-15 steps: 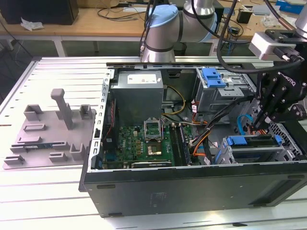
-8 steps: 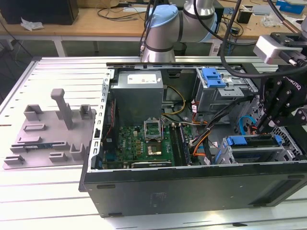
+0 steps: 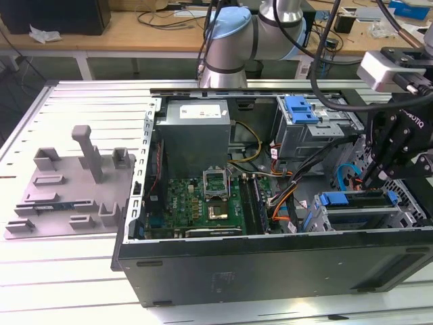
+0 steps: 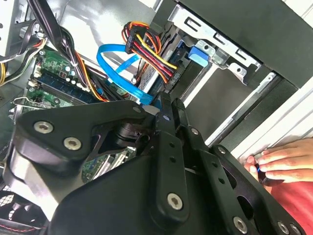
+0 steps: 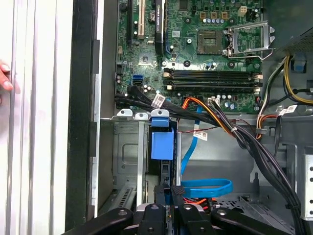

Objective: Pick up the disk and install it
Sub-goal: 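Insert the second disk wire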

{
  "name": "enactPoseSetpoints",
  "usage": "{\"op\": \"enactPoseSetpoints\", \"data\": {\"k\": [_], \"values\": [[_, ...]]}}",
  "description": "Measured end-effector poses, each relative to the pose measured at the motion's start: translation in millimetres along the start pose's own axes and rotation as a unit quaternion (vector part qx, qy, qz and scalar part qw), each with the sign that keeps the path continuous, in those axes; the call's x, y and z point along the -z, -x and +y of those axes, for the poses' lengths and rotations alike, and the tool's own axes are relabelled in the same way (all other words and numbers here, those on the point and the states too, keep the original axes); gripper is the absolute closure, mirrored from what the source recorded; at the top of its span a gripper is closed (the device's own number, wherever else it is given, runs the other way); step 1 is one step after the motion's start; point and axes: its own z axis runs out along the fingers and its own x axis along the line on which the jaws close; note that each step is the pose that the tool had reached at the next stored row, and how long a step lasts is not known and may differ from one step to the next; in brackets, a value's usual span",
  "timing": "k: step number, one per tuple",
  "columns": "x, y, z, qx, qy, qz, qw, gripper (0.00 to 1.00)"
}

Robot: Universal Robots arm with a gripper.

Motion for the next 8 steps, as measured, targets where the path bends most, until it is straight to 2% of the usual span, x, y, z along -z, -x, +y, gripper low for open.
{"op": "enactPoseSetpoints", "data": {"k": [8], "values": [[-3.5, 0.3, -0.3, 0.0, 0.0, -0.0004, 1.0, 0.84]]}}
